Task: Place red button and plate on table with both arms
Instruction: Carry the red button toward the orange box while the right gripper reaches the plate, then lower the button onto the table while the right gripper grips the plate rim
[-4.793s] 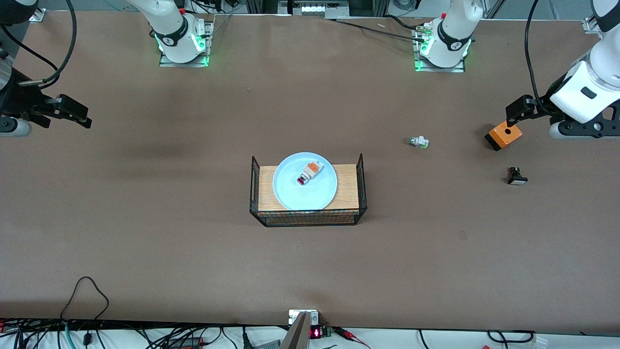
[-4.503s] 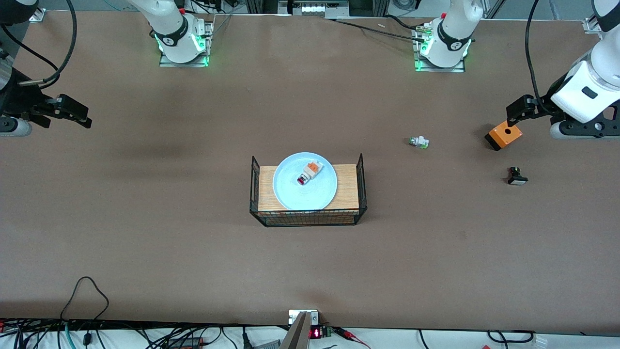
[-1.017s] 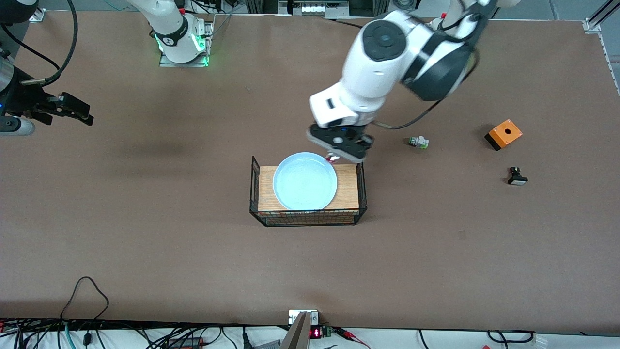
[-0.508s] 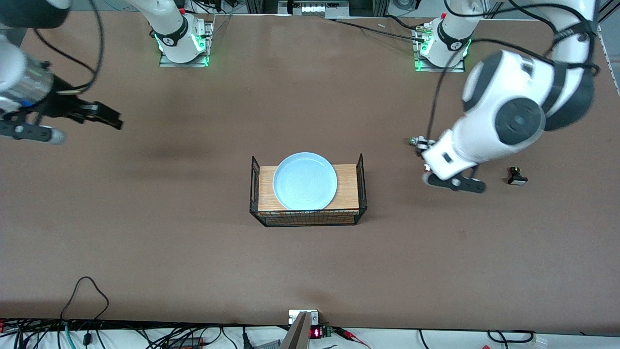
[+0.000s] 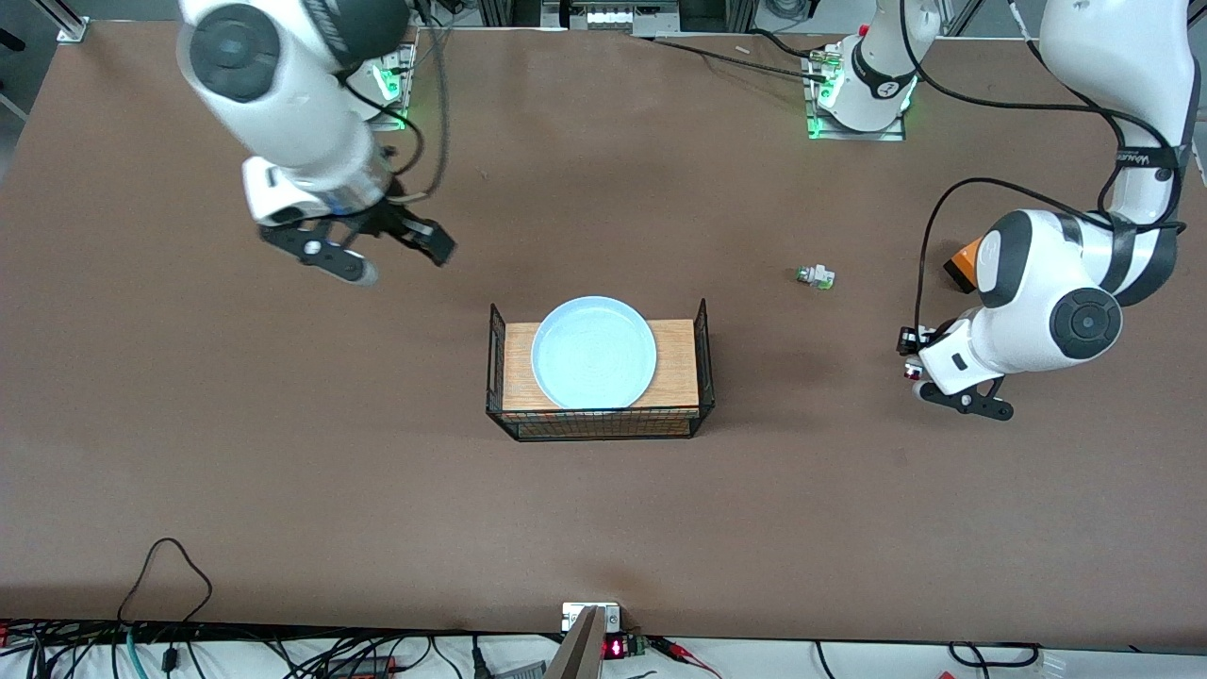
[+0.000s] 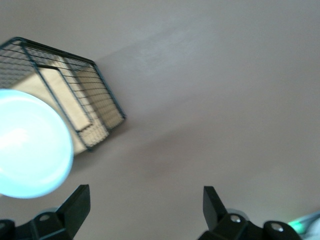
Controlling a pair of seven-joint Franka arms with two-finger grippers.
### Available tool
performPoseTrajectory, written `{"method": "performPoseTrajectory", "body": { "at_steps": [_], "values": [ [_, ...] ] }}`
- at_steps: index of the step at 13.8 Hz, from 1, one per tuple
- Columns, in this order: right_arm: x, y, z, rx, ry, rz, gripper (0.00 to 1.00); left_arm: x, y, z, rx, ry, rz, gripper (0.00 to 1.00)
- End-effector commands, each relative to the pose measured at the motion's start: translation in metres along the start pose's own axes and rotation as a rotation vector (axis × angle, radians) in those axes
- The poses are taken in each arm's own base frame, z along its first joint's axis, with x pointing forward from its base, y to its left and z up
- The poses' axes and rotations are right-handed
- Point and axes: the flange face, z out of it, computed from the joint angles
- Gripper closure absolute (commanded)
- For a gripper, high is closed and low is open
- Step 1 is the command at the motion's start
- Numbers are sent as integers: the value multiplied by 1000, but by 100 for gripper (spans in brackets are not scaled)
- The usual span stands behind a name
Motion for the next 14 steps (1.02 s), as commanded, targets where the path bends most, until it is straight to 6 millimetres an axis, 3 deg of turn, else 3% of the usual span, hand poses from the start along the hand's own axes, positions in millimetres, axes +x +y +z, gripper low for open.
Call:
{"method": "performPoseTrajectory", "body": {
  "at_steps": [1,4,6,7,8,9,10,13,14],
  "values": [
    [-14,-43,27,42,-19,167,0,-29,-1,40,22,52,54,88],
    [-2,-82,59,137,-43,416,0,-43,-6,84,27,108,45,87],
    [4,-95,82,190,-26,499,0,-49,-5,99,30,131,43,80],
    [-3,-101,93,192,-27,503,0,-49,-5,101,29,129,43,76],
    [-12,-108,111,166,-28,495,0,-50,-6,100,29,128,41,47],
    [-20,-112,128,142,-28,483,0,-49,-6,97,29,127,41,10],
    [-25,-115,141,124,-29,477,0,-49,-6,91,25,111,30,0],
    [-29,-118,153,125,-27,472,0,-37,-3,23,15,37,31,0],
    [-38,-120,156,118,-29,460,19,-31,-6,-4,-3,-28,30,0]
  ]
}}
